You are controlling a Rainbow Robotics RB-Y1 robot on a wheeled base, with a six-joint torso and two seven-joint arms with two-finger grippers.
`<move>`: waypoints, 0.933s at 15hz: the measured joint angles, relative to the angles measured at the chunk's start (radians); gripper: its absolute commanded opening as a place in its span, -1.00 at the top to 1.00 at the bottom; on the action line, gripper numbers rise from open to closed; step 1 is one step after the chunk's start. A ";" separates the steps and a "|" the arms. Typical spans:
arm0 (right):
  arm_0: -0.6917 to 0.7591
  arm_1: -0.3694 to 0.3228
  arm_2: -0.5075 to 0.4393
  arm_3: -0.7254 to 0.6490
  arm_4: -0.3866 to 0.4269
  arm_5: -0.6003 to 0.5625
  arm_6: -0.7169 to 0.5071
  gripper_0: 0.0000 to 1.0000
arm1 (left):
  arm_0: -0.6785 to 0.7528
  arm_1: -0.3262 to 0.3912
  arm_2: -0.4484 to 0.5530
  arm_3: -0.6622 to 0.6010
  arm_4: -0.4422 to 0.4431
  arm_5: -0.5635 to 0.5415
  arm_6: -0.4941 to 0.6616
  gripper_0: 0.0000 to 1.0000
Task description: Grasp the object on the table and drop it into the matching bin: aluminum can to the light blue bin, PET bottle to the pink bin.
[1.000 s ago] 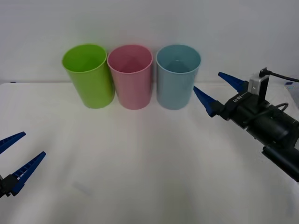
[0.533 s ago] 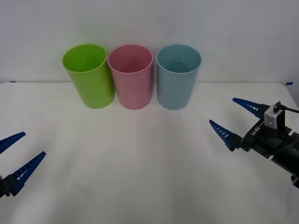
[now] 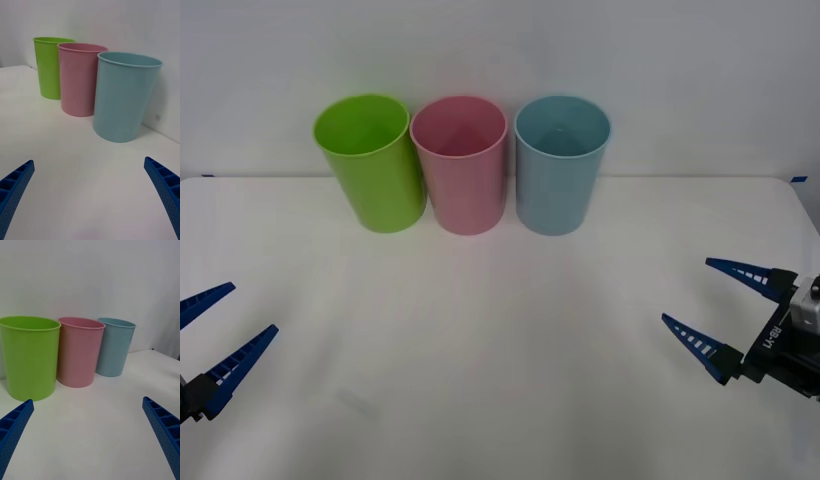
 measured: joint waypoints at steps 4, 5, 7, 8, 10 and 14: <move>-0.002 0.000 -0.088 0.092 -0.012 -0.136 0.020 -1.00 | 0.000 0.000 0.000 0.000 0.000 0.000 0.000 -1.00; -0.002 0.000 -0.107 0.113 -0.014 -0.163 0.024 -1.00 | 0.000 0.000 0.000 0.000 0.000 0.000 0.000 -1.00; -0.001 0.000 -0.137 0.149 -0.017 -0.206 0.033 -1.00 | 0.000 0.000 0.000 0.000 0.000 0.000 0.000 -1.00; 0.002 0.000 -0.144 0.163 -0.018 -0.215 0.038 -1.00 | 0.000 0.000 0.000 0.000 0.000 0.000 0.000 -1.00; 0.019 0.001 -0.148 0.169 -0.022 -0.218 0.046 -1.00 | 0.000 0.000 0.000 0.000 0.000 0.000 0.000 -1.00; 0.051 0.001 -0.140 0.169 -0.031 -0.219 0.052 -1.00 | 0.000 0.000 0.000 0.000 0.000 0.000 0.000 -1.00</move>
